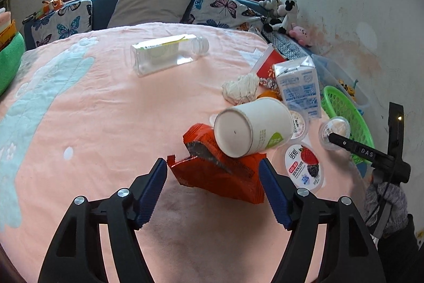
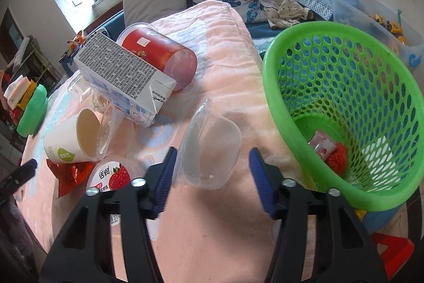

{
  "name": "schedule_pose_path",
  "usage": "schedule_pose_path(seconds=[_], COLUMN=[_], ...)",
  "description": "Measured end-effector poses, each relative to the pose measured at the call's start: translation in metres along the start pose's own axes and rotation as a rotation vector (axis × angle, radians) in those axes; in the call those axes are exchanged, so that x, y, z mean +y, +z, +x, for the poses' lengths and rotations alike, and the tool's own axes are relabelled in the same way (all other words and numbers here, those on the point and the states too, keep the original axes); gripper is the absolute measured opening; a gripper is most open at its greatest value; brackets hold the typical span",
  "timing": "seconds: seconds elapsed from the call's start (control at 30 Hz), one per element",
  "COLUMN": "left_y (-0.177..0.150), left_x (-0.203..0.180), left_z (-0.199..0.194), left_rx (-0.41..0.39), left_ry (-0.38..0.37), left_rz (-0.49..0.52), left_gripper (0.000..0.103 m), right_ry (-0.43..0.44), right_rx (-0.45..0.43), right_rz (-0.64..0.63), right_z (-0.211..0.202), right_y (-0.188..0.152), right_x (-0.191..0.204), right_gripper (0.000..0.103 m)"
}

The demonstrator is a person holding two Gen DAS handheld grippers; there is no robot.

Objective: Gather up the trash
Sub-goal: 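Grasp the clear plastic lid with the right tool, then grasp the white paper cup with the left tool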

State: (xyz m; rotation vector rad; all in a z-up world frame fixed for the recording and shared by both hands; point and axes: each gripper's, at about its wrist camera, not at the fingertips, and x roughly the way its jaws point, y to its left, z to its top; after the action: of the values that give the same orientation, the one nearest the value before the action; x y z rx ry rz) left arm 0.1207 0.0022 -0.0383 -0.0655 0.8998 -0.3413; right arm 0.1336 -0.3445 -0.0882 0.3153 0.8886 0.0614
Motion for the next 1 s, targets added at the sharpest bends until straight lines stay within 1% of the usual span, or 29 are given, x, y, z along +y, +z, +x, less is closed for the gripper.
schedule_pose_path(seconds=[0.07,0.1,0.3,0.4,0.47,0.53,0.63,0.73,0.93,0.97,1.0], left_y=[0.003,0.005,0.020,0.028,0.033,0.036,0.040,0.045,0.048,0.048,0.049], left_x=[-0.002,-0.003,-0.015,-0.015,-0.016,-0.017,-0.017,-0.015,-0.017,-0.017,-0.017], left_z=[0.005,0.007,0.023,0.034,0.040,0.046,0.055,0.064,0.080,0.081,0.084], left_rx=[-0.001,-0.007,-0.007,0.002,0.005,0.012,0.019,0.031,0.051,0.053,0.055], left_ry=[-0.006,-0.010,-0.065,-0.117,-0.137,-0.152,-0.183,-0.228,-0.285,-0.298,-0.305], left_rz=[0.009,0.018,0.084,0.100,0.121,0.138,0.168,0.175,0.186,0.184,0.181], left_gripper=[0.069,0.069,0.070,0.075,0.080,0.080,0.084,0.086,0.085,0.083,0.076], right_ry=[0.003,0.004,0.010,0.014,0.016,0.022,0.027,0.030,0.012,0.011,0.008], right_rx=[-0.003,-0.004,-0.014,-0.018,-0.021,-0.022,-0.021,-0.018,-0.012,-0.013,-0.013], right_rz=[0.002,0.001,-0.004,-0.007,-0.010,-0.010,-0.013,-0.014,-0.017,-0.014,-0.012], right_z=[-0.001,-0.002,-0.008,-0.013,-0.016,-0.020,-0.025,-0.026,-0.029,-0.030,-0.031], right_y=[0.000,0.000,-0.002,-0.003,-0.004,-0.005,-0.006,-0.006,-0.010,-0.011,-0.011], right_x=[0.000,0.000,0.003,0.003,0.004,0.004,0.005,0.009,0.010,0.010,0.010], right_gripper=[0.043,0.042,0.041,0.040,0.040,0.039,0.037,0.036,0.036,0.036,0.036])
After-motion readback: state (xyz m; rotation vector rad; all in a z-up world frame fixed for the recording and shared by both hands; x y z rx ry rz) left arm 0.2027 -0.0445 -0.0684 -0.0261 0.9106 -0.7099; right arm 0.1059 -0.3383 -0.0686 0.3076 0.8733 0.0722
